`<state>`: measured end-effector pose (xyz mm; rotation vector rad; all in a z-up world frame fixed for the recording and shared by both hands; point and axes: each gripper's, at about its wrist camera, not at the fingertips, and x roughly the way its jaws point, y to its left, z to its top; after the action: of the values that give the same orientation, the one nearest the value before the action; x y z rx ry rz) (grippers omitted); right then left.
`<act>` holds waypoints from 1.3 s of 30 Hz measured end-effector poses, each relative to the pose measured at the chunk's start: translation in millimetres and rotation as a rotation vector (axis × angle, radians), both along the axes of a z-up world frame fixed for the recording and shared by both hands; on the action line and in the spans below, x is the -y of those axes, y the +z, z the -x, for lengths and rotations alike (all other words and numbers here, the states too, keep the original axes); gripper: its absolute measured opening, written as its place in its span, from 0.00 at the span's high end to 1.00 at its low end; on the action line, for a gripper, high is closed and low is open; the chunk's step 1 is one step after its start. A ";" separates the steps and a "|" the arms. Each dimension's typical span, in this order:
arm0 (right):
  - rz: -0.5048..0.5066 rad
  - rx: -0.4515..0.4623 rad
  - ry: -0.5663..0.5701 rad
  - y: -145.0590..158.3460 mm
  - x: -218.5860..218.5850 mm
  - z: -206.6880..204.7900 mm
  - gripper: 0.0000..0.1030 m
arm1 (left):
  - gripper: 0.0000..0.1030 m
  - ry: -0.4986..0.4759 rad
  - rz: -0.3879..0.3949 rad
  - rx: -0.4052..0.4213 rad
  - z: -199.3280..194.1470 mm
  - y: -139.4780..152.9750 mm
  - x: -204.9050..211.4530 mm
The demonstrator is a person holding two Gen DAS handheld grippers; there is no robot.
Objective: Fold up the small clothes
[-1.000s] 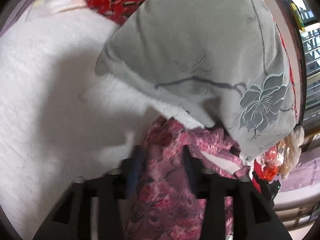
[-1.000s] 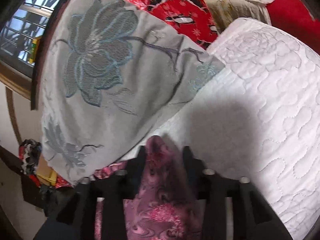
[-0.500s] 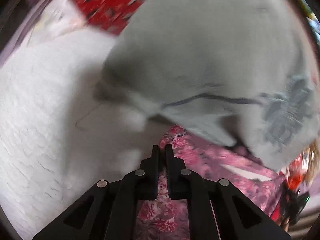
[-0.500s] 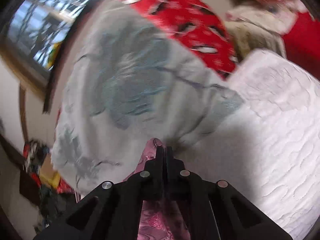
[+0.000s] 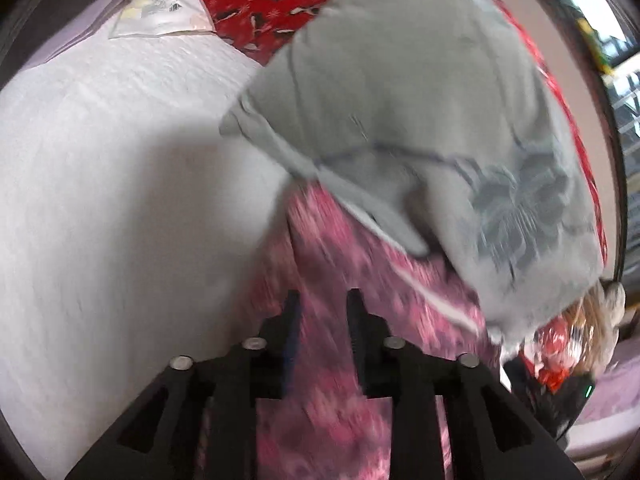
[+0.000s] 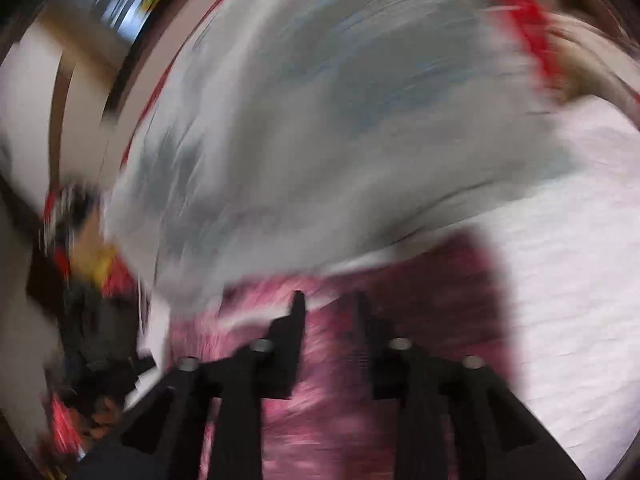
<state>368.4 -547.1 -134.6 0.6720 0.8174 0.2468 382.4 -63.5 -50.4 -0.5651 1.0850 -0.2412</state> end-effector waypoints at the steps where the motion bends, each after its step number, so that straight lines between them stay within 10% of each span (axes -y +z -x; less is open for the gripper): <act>1: 0.014 -0.004 0.037 0.1 -18.2 -5.5 0.69 | 0.75 -0.001 -0.023 0.010 15.1 -1.8 6.1; 9: 0.203 -0.086 0.119 -14.6 -113.2 -46.5 0.58 | 0.75 0.031 -0.010 0.054 58.4 -18.5 11.4; 13: 0.365 -0.067 0.137 -12.8 -130.1 -45.6 0.96 | 0.76 0.026 -0.036 0.060 55.9 -24.3 7.6; 18: 0.259 0.043 0.041 11.7 -119.7 -59.7 0.96 | 0.71 0.038 -0.079 0.118 46.1 -16.7 15.2; 23: 0.271 -0.119 0.073 -24.0 -128.6 -81.3 0.95 | 0.65 0.053 -0.116 0.105 46.4 -14.6 6.0; 30: 0.085 0.002 0.046 -14.7 -135.4 -22.3 0.64 | 0.53 0.002 -0.065 0.146 48.1 -4.4 18.1; 35: 0.058 -0.022 0.032 -27.0 -139.5 -6.4 0.68 | 0.66 -0.009 -0.222 0.030 37.8 -35.0 23.3; 39: 0.079 0.004 -0.184 -13.7 -86.9 17.6 0.65 | 0.66 0.014 -0.171 0.015 36.0 -33.4 13.7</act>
<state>350.9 -460.2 -148.3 0.6678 0.7523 0.0490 346.3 -77.2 -83.8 -0.4171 1.0748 -0.1392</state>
